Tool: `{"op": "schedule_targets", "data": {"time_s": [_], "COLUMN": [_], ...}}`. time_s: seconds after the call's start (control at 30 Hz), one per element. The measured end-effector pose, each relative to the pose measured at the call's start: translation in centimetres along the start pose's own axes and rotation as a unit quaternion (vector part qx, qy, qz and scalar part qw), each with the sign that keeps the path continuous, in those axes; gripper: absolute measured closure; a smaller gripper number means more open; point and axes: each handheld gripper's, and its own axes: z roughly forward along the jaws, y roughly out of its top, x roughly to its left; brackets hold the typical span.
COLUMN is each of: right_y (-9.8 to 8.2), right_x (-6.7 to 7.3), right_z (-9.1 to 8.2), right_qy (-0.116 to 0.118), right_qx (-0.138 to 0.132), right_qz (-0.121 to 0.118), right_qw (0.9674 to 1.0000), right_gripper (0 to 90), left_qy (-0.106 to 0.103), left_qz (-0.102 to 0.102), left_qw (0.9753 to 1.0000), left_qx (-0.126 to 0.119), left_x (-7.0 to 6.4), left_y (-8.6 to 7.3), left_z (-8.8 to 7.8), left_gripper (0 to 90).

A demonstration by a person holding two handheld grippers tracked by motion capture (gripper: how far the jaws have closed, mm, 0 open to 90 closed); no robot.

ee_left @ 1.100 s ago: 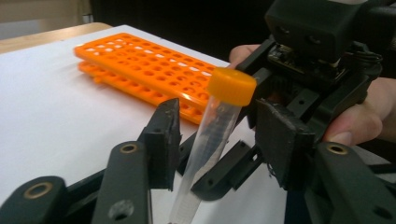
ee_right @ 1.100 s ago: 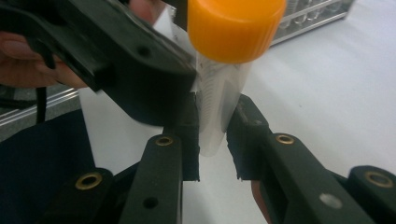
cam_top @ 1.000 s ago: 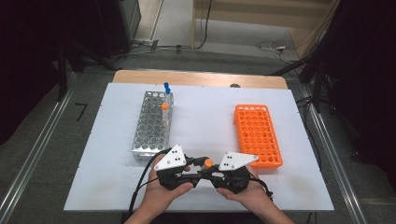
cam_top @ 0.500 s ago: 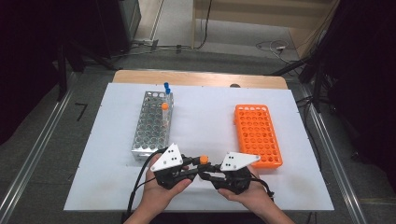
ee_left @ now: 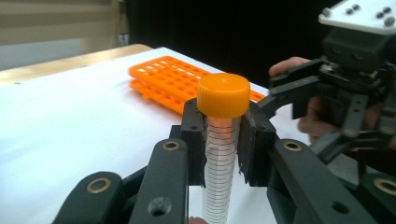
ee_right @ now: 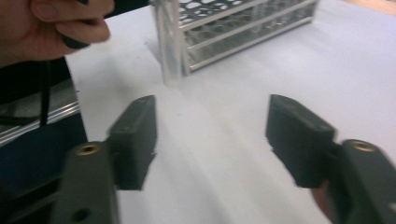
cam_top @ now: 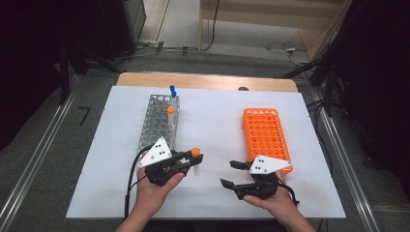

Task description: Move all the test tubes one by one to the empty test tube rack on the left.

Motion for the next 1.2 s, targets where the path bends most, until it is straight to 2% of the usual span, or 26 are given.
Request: {"op": "schedule_targets", "data": {"time_s": [0.17, 0.33, 0.47, 0.8, 1.03, 1.2], "right_y": [-0.7, -1.6, -2.4, -4.7, -6.3, -6.8], "right_x": [-0.7, -1.8, -2.4, -3.9, -4.7, -5.0], "right_z": [-1.4, -2.6, -3.7, -6.6, -8.3, -8.6], "right_qy": [-0.019, -0.030, -0.042, -0.070, -0.084, -0.092], "right_qx": [-0.007, -0.007, -0.011, -0.016, -0.017, -0.013], "right_qz": [0.009, 0.022, 0.029, 0.049, 0.067, 0.074], "right_qw": [0.9997, 0.9993, 0.9986, 0.9963, 0.9941, 0.9929], "right_gripper": [14.2, 7.7, 7.1, 6.3, 6.3, 6.3], "left_qy": [0.027, 0.053, 0.077, 0.134, 0.170, 0.185], "left_qz": [0.000, 0.000, 0.001, -0.001, -0.011, -0.021], "left_qw": [0.9996, 0.9984, 0.9967, 0.9900, 0.9841, 0.9810], "left_qx": [-0.008, -0.017, -0.026, -0.044, -0.048, -0.056], "left_x": [1.4, 2.8, 4.2, 7.5, 9.6, 10.5], "left_y": [0.7, 1.6, 2.3, 3.8, 3.4, 3.1], "left_z": [-1.1, -1.9, -2.4, -2.2, -1.2, -0.5], "left_gripper": [75.2, 75.2, 75.2, 75.2, 75.2, 75.2]}}
